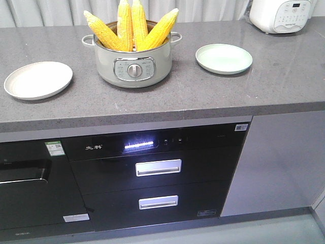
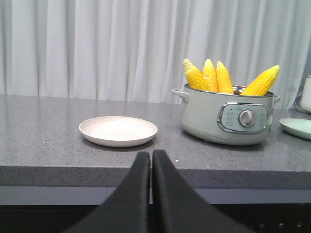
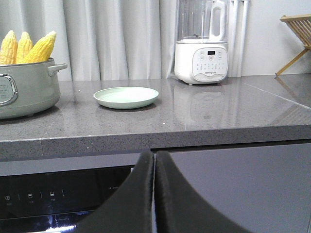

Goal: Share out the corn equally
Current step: 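Drive the base up to the counter edge, centering on the pot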

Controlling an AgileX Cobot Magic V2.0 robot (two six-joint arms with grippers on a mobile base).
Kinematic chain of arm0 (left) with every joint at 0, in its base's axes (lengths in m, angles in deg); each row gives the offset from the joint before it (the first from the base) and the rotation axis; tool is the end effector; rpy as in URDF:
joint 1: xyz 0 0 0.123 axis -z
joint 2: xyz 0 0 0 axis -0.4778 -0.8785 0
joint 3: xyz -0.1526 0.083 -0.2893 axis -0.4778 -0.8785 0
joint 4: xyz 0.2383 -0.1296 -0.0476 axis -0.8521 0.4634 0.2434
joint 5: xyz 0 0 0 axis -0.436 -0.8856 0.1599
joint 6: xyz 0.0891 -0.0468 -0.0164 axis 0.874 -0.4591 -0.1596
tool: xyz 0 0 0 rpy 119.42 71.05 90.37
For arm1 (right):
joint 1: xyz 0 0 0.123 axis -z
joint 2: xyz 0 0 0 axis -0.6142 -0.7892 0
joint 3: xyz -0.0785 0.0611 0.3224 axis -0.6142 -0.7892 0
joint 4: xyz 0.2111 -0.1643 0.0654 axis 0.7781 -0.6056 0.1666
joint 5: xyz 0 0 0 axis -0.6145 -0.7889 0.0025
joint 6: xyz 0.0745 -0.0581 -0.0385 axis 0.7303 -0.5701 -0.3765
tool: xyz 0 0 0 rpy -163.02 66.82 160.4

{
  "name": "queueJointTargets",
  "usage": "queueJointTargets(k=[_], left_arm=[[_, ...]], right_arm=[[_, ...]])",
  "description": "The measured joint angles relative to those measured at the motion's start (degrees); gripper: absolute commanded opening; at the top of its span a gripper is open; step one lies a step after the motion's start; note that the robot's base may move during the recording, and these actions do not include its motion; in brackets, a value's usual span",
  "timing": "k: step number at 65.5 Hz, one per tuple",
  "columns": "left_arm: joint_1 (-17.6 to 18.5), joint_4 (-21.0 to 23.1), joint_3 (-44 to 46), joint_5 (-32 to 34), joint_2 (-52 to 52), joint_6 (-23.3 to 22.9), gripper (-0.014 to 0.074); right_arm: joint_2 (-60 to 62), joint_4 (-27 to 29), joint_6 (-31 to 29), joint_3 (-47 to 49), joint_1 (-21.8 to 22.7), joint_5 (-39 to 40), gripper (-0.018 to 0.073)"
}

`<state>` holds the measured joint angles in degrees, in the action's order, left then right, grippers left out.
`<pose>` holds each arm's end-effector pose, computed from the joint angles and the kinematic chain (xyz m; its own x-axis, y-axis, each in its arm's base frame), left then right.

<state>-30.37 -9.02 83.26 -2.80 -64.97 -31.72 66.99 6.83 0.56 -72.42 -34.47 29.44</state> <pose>0.0382 0.0013 0.2091 0.1138 -0.1047 -0.9880 -0.0202 0.9940 -0.1077 0.0388 -0.0018 0.2006 0.0335 0.0027 -0.9994 0.0549 0.9985 0.0045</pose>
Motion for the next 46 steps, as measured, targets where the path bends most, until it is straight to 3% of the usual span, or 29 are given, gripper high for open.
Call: queueJointTargets(k=[46], left_arm=[[0.0,0.0,0.0,0.0,0.0,0.0,-0.0006]], right_arm=[[0.0,0.0,0.0,0.0,0.0,0.0,-0.0003]])
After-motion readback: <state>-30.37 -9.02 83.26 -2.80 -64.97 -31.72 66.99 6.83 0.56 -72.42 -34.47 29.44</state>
